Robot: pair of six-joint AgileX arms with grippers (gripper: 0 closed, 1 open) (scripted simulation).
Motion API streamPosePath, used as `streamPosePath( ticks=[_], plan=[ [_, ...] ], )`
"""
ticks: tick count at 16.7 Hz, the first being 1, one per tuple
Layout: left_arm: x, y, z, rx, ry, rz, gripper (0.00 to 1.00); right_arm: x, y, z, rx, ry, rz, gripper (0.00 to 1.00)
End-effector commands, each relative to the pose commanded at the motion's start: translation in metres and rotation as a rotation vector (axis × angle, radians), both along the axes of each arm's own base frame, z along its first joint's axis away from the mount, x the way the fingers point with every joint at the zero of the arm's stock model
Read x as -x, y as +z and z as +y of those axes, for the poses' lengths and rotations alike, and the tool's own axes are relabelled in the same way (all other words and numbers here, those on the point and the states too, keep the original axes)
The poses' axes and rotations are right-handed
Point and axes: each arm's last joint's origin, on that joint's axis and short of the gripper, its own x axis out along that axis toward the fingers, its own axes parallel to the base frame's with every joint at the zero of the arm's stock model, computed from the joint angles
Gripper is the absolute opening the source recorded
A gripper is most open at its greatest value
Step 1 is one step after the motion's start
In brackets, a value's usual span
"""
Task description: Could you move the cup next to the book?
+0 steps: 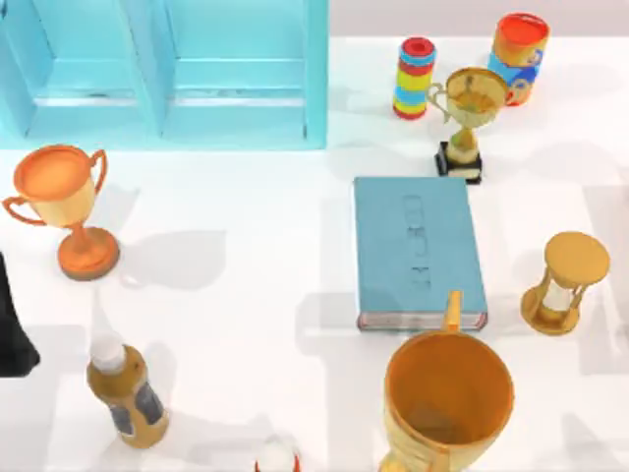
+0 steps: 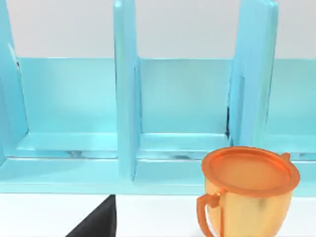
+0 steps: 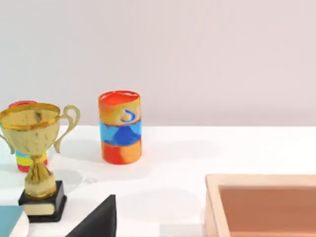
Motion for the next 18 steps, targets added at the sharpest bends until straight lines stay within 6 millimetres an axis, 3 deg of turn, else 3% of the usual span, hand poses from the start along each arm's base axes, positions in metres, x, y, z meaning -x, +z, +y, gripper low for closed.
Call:
streamPosePath(
  ticks=[4, 8, 13, 18],
  plan=[
    [0.0, 0.002, 0.001, -0.029, 0.009, 0.022, 1.0, 0.0, 0.0, 0.0, 0.0, 0.0, 0.0, 1.0],
    [-0.002, 0.012, 0.007, -0.204, 0.05, 0.158, 1.0, 0.0, 0.0, 0.0, 0.0, 0.0, 0.0, 1.0],
    [-0.01, 0.033, 0.022, -0.572, 0.046, 0.47, 1.0, 0.0, 0.0, 0.0, 0.0, 0.0, 0.0, 1.0],
    [-0.023, 0.056, 0.045, -0.914, -0.13, 0.839, 1.0, 0.0, 0.0, 0.0, 0.0, 0.0, 0.0, 1.0]
  ],
)
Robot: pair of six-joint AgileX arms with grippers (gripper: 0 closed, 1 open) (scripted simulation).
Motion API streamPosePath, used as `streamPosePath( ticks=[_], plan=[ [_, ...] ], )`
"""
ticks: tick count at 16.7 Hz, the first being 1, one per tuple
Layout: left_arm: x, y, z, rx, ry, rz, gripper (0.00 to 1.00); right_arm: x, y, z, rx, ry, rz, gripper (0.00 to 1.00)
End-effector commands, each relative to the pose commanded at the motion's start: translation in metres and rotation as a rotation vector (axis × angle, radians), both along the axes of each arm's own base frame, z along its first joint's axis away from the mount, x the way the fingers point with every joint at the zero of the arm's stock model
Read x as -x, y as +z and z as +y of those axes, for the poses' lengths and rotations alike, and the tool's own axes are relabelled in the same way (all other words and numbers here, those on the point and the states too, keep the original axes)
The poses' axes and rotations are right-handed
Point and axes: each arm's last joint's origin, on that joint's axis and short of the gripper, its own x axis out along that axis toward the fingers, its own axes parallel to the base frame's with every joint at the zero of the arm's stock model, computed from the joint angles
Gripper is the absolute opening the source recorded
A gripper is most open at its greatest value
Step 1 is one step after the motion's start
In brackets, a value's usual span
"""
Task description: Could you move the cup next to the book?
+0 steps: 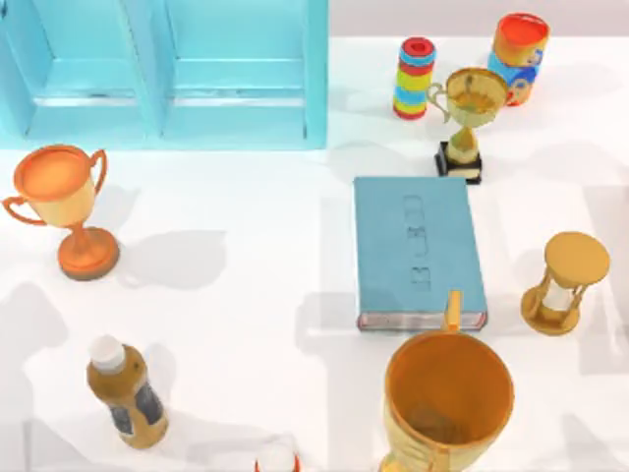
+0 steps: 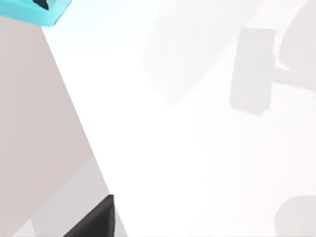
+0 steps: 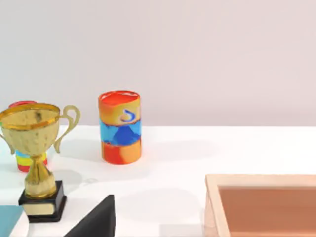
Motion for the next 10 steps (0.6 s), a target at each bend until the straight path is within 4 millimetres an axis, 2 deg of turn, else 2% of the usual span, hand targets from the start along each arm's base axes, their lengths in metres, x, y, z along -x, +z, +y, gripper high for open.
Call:
streamPosePath(
  ticks=[5, 10],
  plan=[
    [-0.015, 0.018, 0.03, -0.137, -0.239, 0.406, 1.0, 0.0, 0.0, 0.0, 0.0, 0.0, 0.0, 1.0],
    [-0.027, 0.028, 0.062, -0.133, -0.515, 0.683, 1.0, 0.0, 0.0, 0.0, 0.0, 0.0, 0.0, 1.0]
  ],
)
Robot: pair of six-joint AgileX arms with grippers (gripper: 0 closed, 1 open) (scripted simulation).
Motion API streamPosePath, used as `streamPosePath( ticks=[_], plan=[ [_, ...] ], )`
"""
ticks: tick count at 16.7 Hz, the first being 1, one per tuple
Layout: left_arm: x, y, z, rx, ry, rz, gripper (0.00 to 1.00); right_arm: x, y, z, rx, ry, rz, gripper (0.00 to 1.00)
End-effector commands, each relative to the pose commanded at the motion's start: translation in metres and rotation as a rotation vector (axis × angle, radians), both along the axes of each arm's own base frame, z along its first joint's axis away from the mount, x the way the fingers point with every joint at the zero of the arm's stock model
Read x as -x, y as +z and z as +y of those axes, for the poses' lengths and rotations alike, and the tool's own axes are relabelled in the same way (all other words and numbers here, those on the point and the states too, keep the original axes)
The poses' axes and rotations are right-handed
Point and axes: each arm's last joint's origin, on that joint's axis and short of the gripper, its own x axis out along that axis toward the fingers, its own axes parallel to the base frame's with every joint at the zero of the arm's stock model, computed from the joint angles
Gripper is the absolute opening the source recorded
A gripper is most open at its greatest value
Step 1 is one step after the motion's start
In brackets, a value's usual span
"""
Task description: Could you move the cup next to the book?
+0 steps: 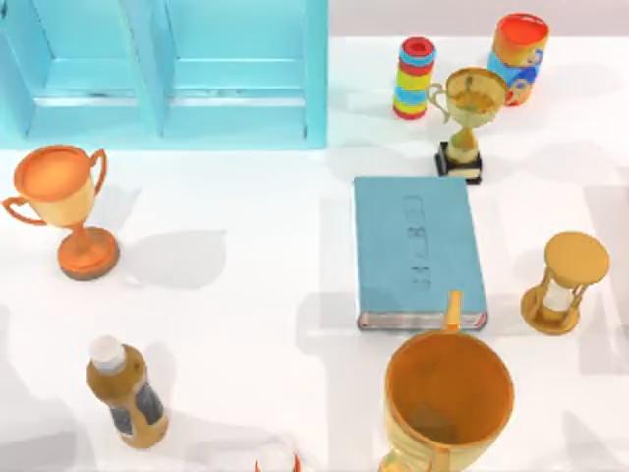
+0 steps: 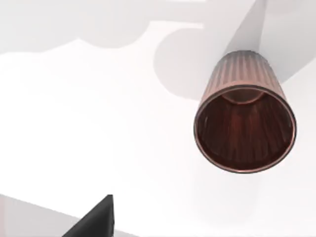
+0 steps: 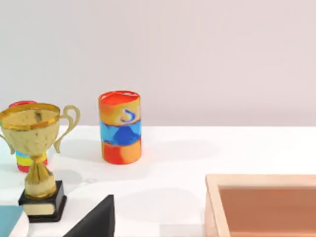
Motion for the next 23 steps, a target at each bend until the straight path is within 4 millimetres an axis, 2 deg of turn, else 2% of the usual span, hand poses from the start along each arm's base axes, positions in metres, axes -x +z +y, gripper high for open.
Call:
streamPosePath(
  ticks=[6, 14, 17, 23],
  plan=[
    [-0.006, 0.004, 0.026, 0.086, -0.193, 0.172, 1.0, 0.0, 0.0, 0.0, 0.0, 0.0, 0.0, 1.0],
    [-0.007, 0.003, 0.028, 0.098, -0.217, 0.187, 1.0, 0.0, 0.0, 0.0, 0.0, 0.0, 0.0, 1.0],
    [-0.009, -0.015, 0.03, 0.103, -0.214, 0.192, 1.0, 0.0, 0.0, 0.0, 0.0, 0.0, 0.0, 1.0],
    [-0.01, -0.081, 0.032, 0.093, -0.214, 0.182, 1.0, 0.0, 0.0, 0.0, 0.0, 0.0, 0.0, 1.0]
  ],
)
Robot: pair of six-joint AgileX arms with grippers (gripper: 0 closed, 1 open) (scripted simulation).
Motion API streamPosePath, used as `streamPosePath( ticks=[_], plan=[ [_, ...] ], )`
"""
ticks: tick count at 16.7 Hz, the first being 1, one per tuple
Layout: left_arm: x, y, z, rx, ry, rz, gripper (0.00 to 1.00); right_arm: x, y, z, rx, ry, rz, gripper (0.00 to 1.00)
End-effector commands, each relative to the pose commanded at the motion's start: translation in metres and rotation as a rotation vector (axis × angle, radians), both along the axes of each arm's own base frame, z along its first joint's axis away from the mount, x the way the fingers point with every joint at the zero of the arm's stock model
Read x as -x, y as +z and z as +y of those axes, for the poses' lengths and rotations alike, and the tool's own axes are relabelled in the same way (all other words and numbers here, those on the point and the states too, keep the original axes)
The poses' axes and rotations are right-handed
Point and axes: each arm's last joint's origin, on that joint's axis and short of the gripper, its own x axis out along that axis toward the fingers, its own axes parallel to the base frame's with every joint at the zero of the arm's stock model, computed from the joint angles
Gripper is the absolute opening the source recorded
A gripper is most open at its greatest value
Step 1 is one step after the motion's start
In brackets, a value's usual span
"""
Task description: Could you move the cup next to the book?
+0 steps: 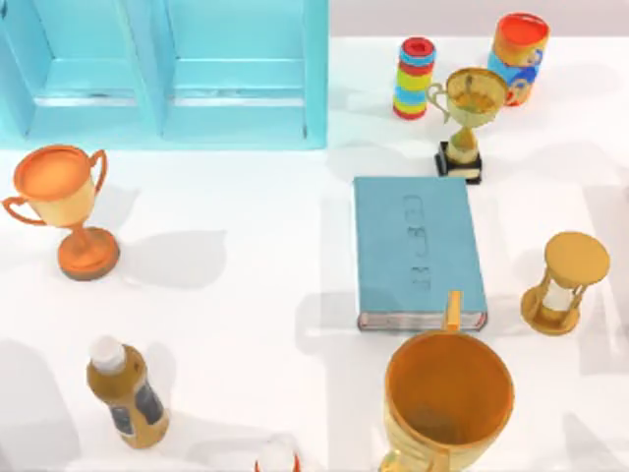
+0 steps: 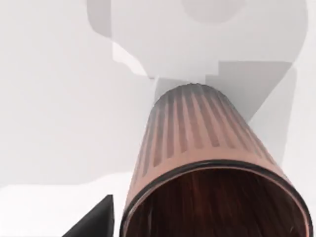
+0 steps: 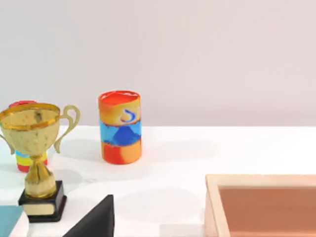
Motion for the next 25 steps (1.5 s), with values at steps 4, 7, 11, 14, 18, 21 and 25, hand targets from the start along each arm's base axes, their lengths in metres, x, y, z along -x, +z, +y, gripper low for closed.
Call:
streamPosePath(
  ticks=[4, 7, 11, 14, 18, 21, 25],
  plan=[
    [0.0032, -0.0152, -0.0022, 0.006, -0.001, 0.007, 1.0, 0.0, 0.0, 0.0, 0.0, 0.0, 0.0, 1.0],
    [0.0032, -0.0152, -0.0022, 0.006, -0.001, 0.007, 1.0, 0.0, 0.0, 0.0, 0.0, 0.0, 0.0, 1.0],
    [0.0032, -0.0152, -0.0022, 0.006, -0.001, 0.007, 0.7, 0.0, 0.0, 0.0, 0.0, 0.0, 0.0, 1.0],
    [0.0032, -0.0152, -0.0022, 0.006, -0.001, 0.007, 0.47, 0.0, 0.0, 0.0, 0.0, 0.0, 0.0, 1.0],
    [0.0032, -0.0152, -0.0022, 0.006, -0.001, 0.007, 0.17, 0.0, 0.0, 0.0, 0.0, 0.0, 0.0, 1.0],
    [0.0032, -0.0152, -0.0022, 0.006, -0.001, 0.007, 0.0, 0.0, 0.0, 0.0, 0.0, 0.0, 0.0, 1.0],
    [0.0032, -0.0152, -0.0022, 0.006, -0.001, 0.007, 0.0, 0.0, 0.0, 0.0, 0.0, 0.0, 0.0, 1.0]
  ],
)
